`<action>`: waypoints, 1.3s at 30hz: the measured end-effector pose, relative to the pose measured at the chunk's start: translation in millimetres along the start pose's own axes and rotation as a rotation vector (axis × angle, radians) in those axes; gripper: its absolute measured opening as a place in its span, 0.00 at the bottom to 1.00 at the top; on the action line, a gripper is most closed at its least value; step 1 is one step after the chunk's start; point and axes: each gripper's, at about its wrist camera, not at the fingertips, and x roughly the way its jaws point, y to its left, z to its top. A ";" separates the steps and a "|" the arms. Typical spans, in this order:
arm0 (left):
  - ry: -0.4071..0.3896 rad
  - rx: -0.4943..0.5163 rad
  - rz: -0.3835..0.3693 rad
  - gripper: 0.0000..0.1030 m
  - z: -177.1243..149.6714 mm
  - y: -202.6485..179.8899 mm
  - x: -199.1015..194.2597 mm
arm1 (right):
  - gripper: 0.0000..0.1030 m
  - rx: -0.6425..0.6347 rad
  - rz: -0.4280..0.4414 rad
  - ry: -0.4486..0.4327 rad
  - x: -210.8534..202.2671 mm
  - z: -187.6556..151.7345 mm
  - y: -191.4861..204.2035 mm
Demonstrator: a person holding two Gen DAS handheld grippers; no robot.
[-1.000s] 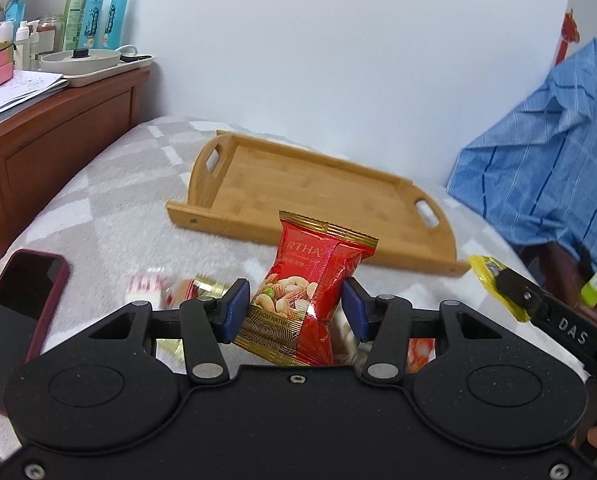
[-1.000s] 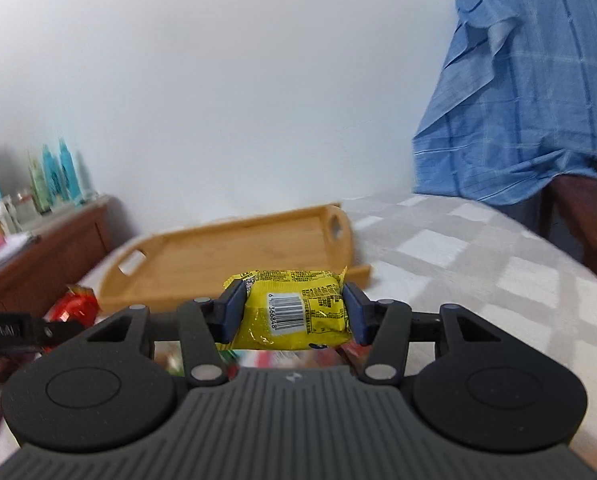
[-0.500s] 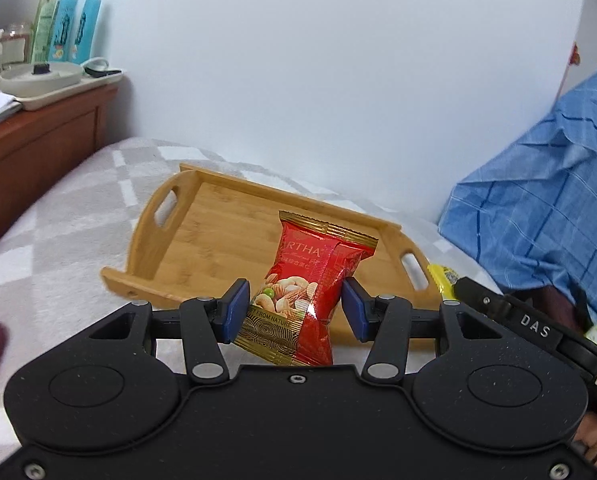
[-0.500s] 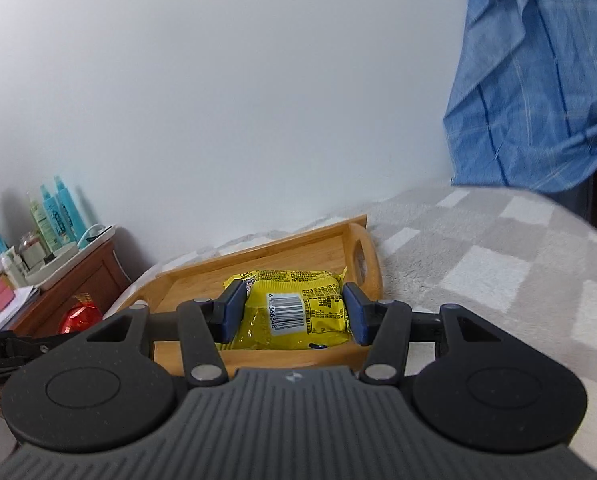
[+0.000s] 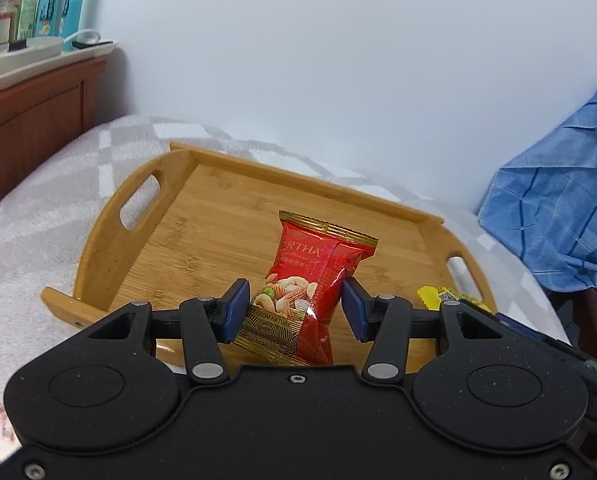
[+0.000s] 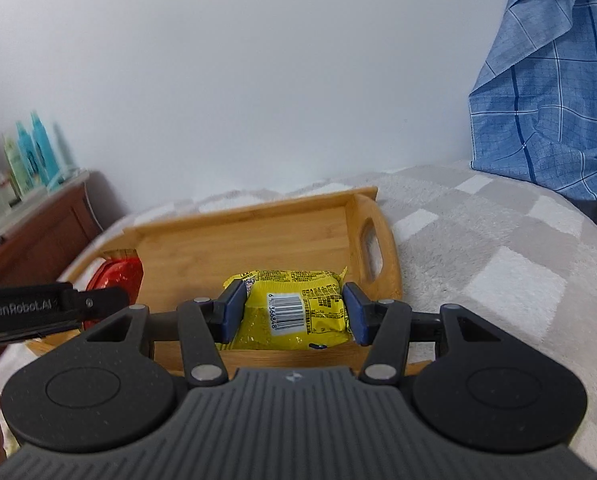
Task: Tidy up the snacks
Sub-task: 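Carry both packets over the bamboo tray and lower them onto it, then open both grippers to release the packets and withdraw from the tray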
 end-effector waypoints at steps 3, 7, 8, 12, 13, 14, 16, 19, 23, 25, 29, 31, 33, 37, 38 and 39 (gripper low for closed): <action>0.016 -0.005 0.005 0.47 1.3 1.1 13.5 | 0.54 -0.006 -0.015 0.013 7.6 -2.0 0.6; 0.027 -0.004 0.012 0.47 0.9 0.3 25.2 | 0.55 -0.013 -0.019 0.023 13.6 -3.3 1.6; 0.031 -0.005 0.016 0.47 1.0 -0.2 27.2 | 0.55 -0.013 -0.019 0.026 14.9 -3.6 1.7; 0.034 0.002 0.034 0.47 -0.2 -3.4 34.6 | 0.55 -0.011 -0.021 0.037 19.6 -5.7 3.3; 0.033 0.006 0.038 0.47 -0.6 -4.5 36.1 | 0.55 -0.016 -0.024 0.036 20.1 -5.9 4.3; 0.032 0.008 0.041 0.47 -0.6 -5.8 36.1 | 0.55 -0.022 -0.027 0.034 20.5 -5.9 5.1; 0.031 0.012 0.049 0.47 -0.6 -7.6 38.3 | 0.55 -0.029 -0.032 0.030 20.8 -6.2 6.4; 0.027 0.021 0.059 0.48 -1.0 -9.8 40.1 | 0.55 -0.027 -0.037 0.032 22.9 -7.0 6.3; 0.023 0.035 0.068 0.48 -1.3 -11.3 41.4 | 0.56 -0.026 -0.039 0.042 25.6 -8.6 7.6; 0.023 0.037 0.071 0.50 -1.3 -10.8 41.6 | 0.56 -0.032 -0.040 0.041 26.6 -8.2 8.0; 0.021 0.044 0.069 0.61 -1.0 -10.0 41.0 | 0.58 -0.034 -0.038 0.042 26.6 -8.0 7.6; 0.018 0.051 0.070 0.65 -1.0 -10.1 40.5 | 0.61 -0.033 -0.035 0.042 26.1 -7.8 6.9; 0.018 0.057 0.071 0.66 -0.9 -10.7 39.8 | 0.65 -0.032 -0.032 0.041 25.6 -7.4 6.6; 0.015 0.063 0.063 0.70 -0.9 -10.9 35.5 | 0.71 -0.023 -0.030 0.034 23.6 -6.6 6.2; 0.013 0.066 0.062 0.71 -0.8 -11.1 33.7 | 0.71 -0.020 -0.027 0.033 23.0 -6.3 6.0; 0.009 0.070 0.062 0.72 -0.7 -11.3 31.6 | 0.72 -0.019 -0.024 0.032 22.0 -6.0 6.1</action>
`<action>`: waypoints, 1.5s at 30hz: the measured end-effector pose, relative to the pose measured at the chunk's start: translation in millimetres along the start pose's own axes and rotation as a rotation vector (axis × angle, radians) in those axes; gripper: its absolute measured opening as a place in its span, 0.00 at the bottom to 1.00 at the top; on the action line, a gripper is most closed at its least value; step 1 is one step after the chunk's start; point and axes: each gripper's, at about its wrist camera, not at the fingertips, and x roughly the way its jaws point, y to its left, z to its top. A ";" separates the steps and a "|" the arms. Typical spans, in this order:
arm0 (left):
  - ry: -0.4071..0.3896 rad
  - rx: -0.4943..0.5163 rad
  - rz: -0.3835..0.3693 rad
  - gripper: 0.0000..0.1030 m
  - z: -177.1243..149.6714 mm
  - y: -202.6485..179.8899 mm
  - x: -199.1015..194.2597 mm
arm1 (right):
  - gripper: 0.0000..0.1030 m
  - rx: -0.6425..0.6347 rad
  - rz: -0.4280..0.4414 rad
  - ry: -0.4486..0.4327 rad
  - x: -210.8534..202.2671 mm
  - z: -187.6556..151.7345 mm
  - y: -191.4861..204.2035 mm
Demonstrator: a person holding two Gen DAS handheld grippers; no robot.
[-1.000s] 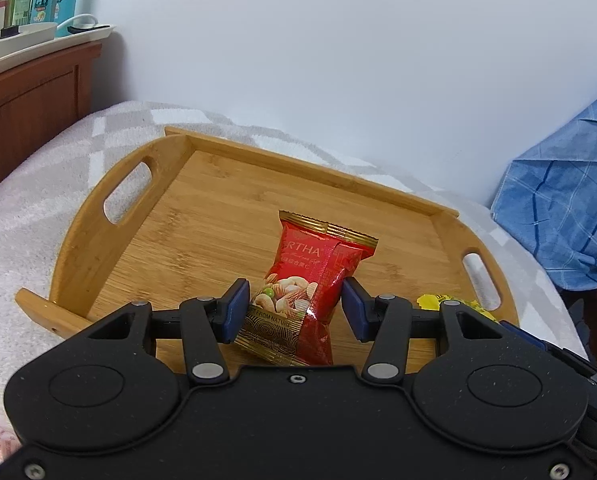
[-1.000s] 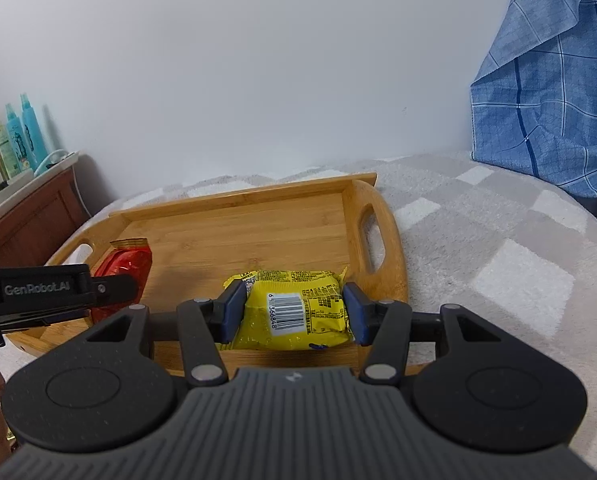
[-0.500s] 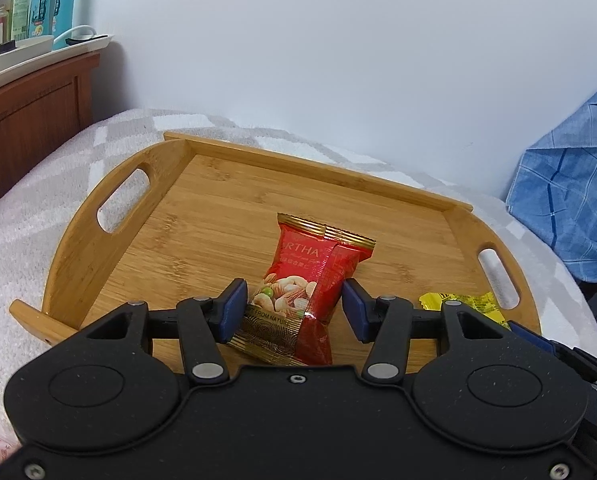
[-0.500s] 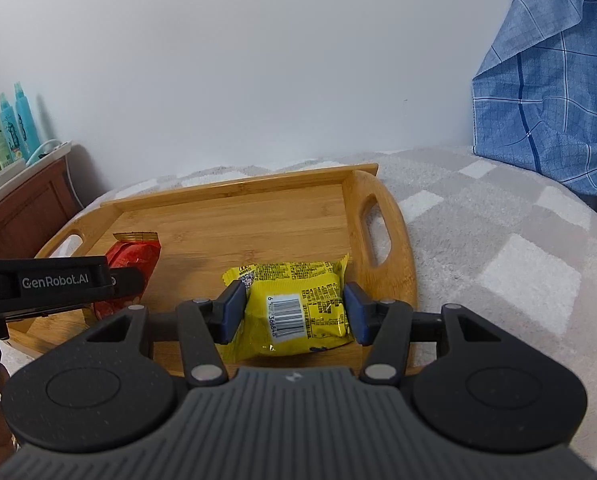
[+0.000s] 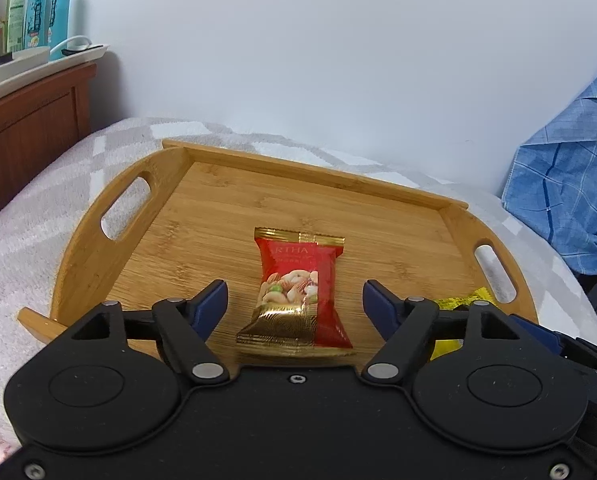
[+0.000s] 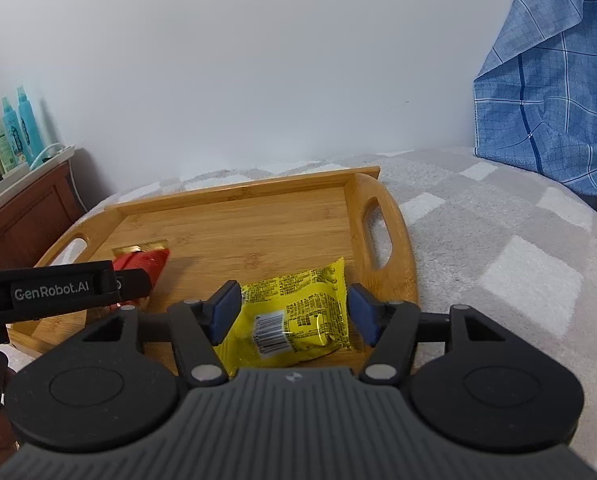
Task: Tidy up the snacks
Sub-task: 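Open both grippers to release the packets and withdraw from the tray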
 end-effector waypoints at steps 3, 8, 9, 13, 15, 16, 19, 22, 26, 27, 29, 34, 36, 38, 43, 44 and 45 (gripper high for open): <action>-0.010 0.015 -0.005 0.74 0.4 0.0 -7.3 | 0.74 0.000 0.001 -0.008 -3.8 1.1 0.4; -0.023 0.031 -0.016 0.80 -0.7 2.7 -22.9 | 0.79 0.011 0.008 -0.033 -14.2 3.8 0.6; -0.027 0.036 -0.019 0.81 -1.4 3.2 -26.4 | 0.80 0.013 0.009 -0.038 -16.3 4.4 0.8; -0.030 0.057 -0.018 0.83 -6.2 5.6 -41.0 | 0.84 0.013 0.020 -0.060 -26.6 7.4 0.4; -0.030 0.068 -0.021 0.83 -8.8 7.4 -48.0 | 0.87 0.018 0.019 -0.073 -33.0 8.5 -0.7; -0.032 0.074 -0.021 0.84 -10.3 8.5 -52.1 | 0.87 0.023 0.020 -0.079 -36.2 8.8 -1.3; -0.038 0.085 -0.026 0.86 -15.0 12.3 -63.7 | 0.89 0.041 0.017 -0.096 -47.3 6.7 -2.8; -0.034 0.090 -0.037 0.86 -20.4 15.8 -74.8 | 0.92 0.050 0.015 -0.117 -60.0 1.6 -2.0; -0.036 0.106 -0.053 0.87 -29.7 18.2 -89.9 | 0.96 0.029 0.008 -0.145 -73.9 -5.5 3.7; -0.038 0.114 -0.054 0.88 -32.0 18.7 -93.8 | 0.97 0.022 0.005 -0.150 -76.2 -6.8 4.9; -0.049 0.128 -0.055 0.89 -37.4 19.7 -102.6 | 0.97 0.015 -0.001 -0.158 -80.5 -10.4 6.6; -0.073 0.120 -0.072 0.90 -49.1 26.7 -120.6 | 0.99 0.036 -0.013 -0.176 -90.4 -24.5 7.4; -0.076 0.133 -0.066 0.90 -53.0 28.1 -126.3 | 1.00 0.014 -0.021 -0.202 -96.7 -29.3 11.1; -0.091 0.158 -0.058 0.91 -57.4 28.8 -133.8 | 1.00 -0.005 -0.020 -0.216 -100.9 -33.0 14.6; -0.105 0.179 -0.067 0.93 -65.7 30.8 -149.6 | 1.00 0.019 -0.005 -0.203 -105.6 -41.7 16.4; -0.106 0.177 -0.071 0.93 -67.1 31.2 -152.4 | 1.00 0.023 -0.003 -0.201 -107.0 -43.9 16.2; -0.106 0.175 -0.076 0.93 -68.6 31.7 -155.0 | 1.00 0.026 -0.002 -0.200 -108.7 -46.5 16.6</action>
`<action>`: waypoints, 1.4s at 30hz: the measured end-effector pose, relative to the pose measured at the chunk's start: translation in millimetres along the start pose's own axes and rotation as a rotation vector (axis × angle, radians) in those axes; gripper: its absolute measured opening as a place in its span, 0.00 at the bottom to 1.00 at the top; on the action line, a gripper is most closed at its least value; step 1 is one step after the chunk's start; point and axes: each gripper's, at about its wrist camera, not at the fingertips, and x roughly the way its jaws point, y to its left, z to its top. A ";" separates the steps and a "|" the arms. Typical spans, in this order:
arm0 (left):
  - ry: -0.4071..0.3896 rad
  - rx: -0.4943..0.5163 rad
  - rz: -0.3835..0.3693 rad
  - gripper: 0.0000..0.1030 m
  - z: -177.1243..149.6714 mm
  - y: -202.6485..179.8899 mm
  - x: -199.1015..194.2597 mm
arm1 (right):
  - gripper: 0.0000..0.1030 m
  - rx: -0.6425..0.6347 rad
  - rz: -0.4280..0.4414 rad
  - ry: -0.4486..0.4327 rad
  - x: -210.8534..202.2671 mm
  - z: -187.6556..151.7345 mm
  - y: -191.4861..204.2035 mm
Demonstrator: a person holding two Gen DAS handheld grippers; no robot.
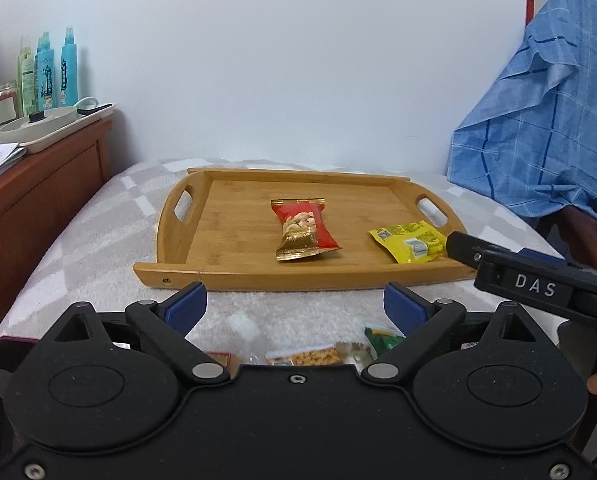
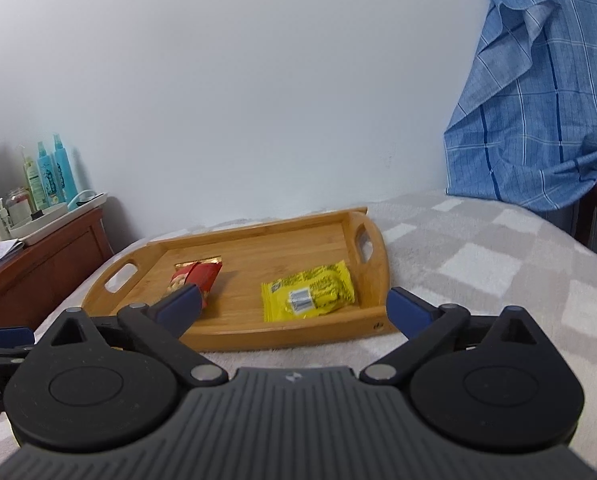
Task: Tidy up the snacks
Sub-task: 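Open both grippers to release the packets and withdraw from the tray, then grasp the gold-wrapped bar with the left gripper while the right grasps the chocolate bar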
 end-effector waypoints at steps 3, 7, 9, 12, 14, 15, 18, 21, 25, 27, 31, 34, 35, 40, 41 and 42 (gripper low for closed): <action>0.001 -0.003 -0.013 0.93 -3.9 -0.5 -8.7 | 1.00 0.009 -0.005 -0.002 -8.5 -5.3 -0.3; -0.005 -0.006 -0.026 0.93 -10.1 -0.5 -22.1 | 1.00 0.027 -0.008 -0.013 -20.1 -11.8 -0.8; -0.011 -0.003 -0.027 0.94 -13.4 -1.1 -28.0 | 1.00 0.029 -0.015 -0.021 -25.8 -14.9 -1.3; -0.013 -0.004 -0.023 0.94 -19.7 -0.3 -37.0 | 1.00 0.036 -0.022 -0.024 -33.5 -20.6 -1.6; -0.013 -0.008 -0.013 0.94 -24.3 1.3 -41.9 | 1.00 0.036 -0.026 -0.024 -38.0 -24.7 -1.0; -0.012 -0.008 -0.007 0.94 -27.2 1.9 -44.0 | 1.00 0.033 -0.030 -0.027 -40.8 -27.1 -0.5; -0.002 -0.004 0.013 0.93 -35.7 3.6 -48.2 | 1.00 0.020 -0.051 -0.037 -48.1 -34.3 3.1; 0.012 -0.007 0.025 0.91 -43.9 6.4 -50.2 | 1.00 0.013 -0.039 -0.029 -53.0 -39.9 6.2; 0.031 -0.016 0.035 0.86 -52.2 11.7 -51.1 | 1.00 0.018 -0.017 0.004 -55.4 -48.7 9.1; 0.038 -0.020 0.041 0.84 -54.6 16.0 -49.0 | 1.00 0.016 -0.011 0.014 -57.3 -52.8 10.7; 0.053 -0.031 0.066 0.83 -57.4 26.3 -42.1 | 1.00 -0.001 -0.017 0.033 -60.6 -60.6 15.2; 0.064 -0.038 0.096 0.83 -57.8 35.2 -34.8 | 1.00 0.003 -0.010 0.057 -62.3 -67.0 17.5; 0.067 -0.041 0.101 0.82 -57.8 38.1 -32.5 | 1.00 0.005 -0.009 0.065 -62.8 -69.4 18.4; 0.078 -0.041 0.108 0.76 -58.8 47.5 -20.9 | 1.00 -0.003 -0.004 0.095 -65.2 -81.1 25.5; 0.083 -0.037 0.105 0.73 -59.3 48.0 -18.6 | 0.99 -0.007 -0.004 0.096 -65.9 -82.9 27.2; 0.086 -0.032 0.100 0.69 -59.5 48.3 -16.2 | 0.96 -0.010 -0.008 0.090 -67.5 -84.8 29.0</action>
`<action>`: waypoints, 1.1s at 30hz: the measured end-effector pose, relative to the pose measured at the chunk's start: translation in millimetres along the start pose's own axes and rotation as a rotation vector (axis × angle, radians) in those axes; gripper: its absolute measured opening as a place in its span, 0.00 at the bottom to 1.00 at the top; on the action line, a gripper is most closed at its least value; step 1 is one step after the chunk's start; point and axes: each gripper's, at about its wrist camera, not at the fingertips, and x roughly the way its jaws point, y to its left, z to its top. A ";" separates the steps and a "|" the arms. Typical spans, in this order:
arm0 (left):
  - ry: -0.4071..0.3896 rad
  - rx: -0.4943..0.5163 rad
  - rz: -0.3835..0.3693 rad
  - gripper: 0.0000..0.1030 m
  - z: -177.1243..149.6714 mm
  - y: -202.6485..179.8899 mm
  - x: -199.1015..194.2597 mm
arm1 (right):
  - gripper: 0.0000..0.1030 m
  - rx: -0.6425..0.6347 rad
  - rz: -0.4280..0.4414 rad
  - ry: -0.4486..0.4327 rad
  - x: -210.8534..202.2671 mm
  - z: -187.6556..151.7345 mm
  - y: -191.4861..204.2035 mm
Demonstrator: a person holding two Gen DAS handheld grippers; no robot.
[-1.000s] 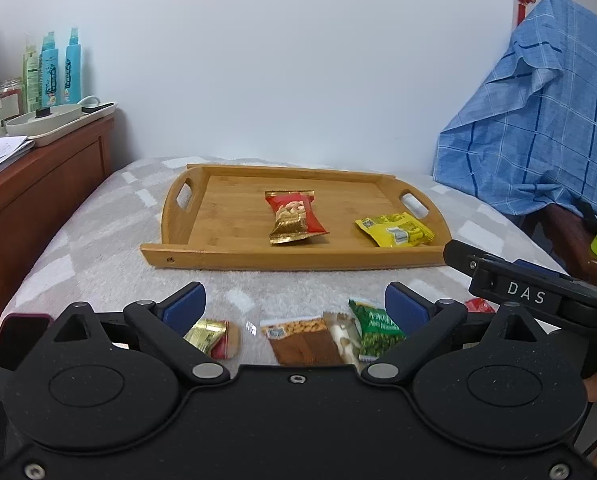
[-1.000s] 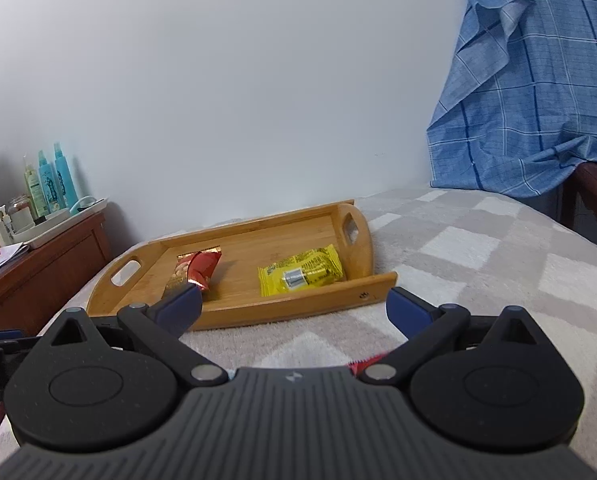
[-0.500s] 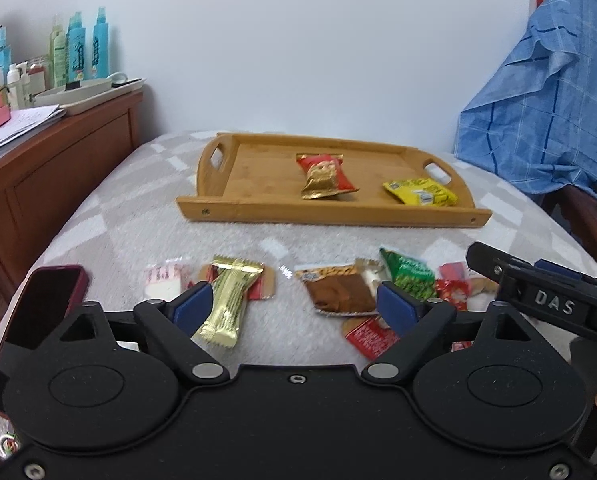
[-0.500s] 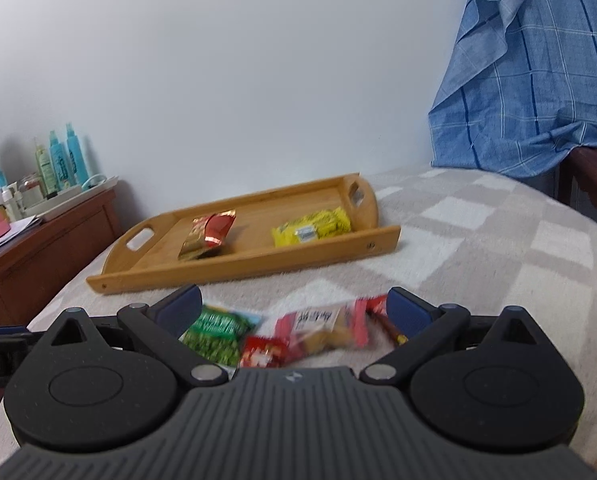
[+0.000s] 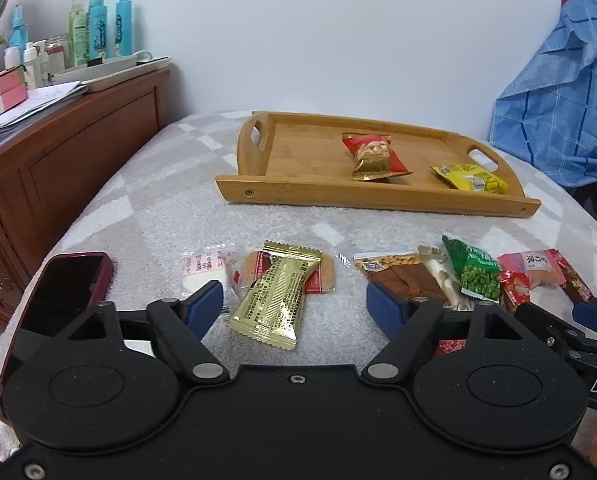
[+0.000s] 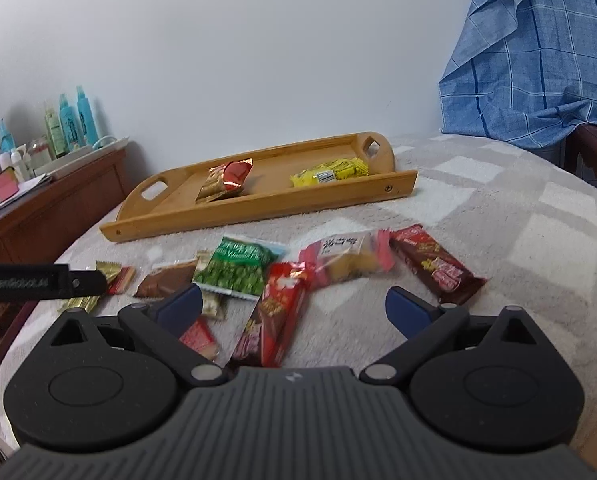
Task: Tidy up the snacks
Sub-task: 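Grasp the gold-wrapped bar with the left gripper while the right grasps the chocolate bar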
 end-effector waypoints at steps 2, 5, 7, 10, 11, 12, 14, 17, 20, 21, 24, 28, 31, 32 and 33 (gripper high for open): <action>0.005 0.008 -0.011 0.62 0.1 -0.3 3.8 | 0.94 -0.014 -0.018 -0.014 -2.3 -3.5 3.7; 0.003 0.025 -0.012 0.59 0.5 -1.7 9.2 | 0.91 -0.028 -0.019 -0.017 -2.0 -5.3 7.4; 0.001 0.041 -0.009 0.59 0.6 -2.8 11.8 | 0.89 -0.027 -0.014 -0.014 -0.9 -6.4 8.9; -0.001 0.056 -0.005 0.58 0.4 -3.7 16.2 | 0.86 -0.029 -0.012 -0.005 1.9 -8.0 11.4; 0.000 0.059 -0.002 0.57 0.2 -4.0 17.3 | 0.84 -0.029 -0.012 -0.004 2.8 -8.2 12.1; 0.001 0.063 0.000 0.57 0.1 -4.0 18.7 | 0.82 -0.029 -0.015 -0.006 3.2 -8.7 12.8; 0.005 0.066 0.003 0.55 -0.1 -3.4 21.3 | 0.79 -0.032 -0.018 -0.004 4.4 -9.3 14.0; 0.020 0.058 -0.010 0.49 0.2 -1.1 25.1 | 0.70 -0.033 -0.023 0.006 6.2 -10.0 14.8; 0.042 0.030 -0.031 0.43 0.2 2.9 26.8 | 0.61 -0.025 -0.022 0.021 8.4 -10.6 14.6; 0.047 0.021 -0.039 0.41 0.2 4.1 26.7 | 0.59 -0.025 -0.026 0.020 8.6 -10.7 15.0; 0.052 0.016 -0.045 0.38 -0.8 5.2 24.7 | 0.54 -0.029 -0.031 0.019 9.3 -10.6 15.7; 0.054 0.014 -0.037 0.29 -3.7 4.0 22.4 | 0.44 -0.039 -0.037 0.019 9.8 -11.2 17.4; 0.049 0.018 -0.024 0.28 -7.3 0.4 20.0 | 0.35 -0.045 -0.028 0.017 9.6 -11.0 19.2; 0.047 0.026 -0.019 0.28 -8.3 -1.4 18.9 | 0.34 -0.046 -0.024 0.018 9.5 -11.1 19.7; 0.044 0.034 -0.014 0.27 -9.4 -3.6 17.8 | 0.34 -0.048 -0.025 0.017 9.5 -11.1 20.3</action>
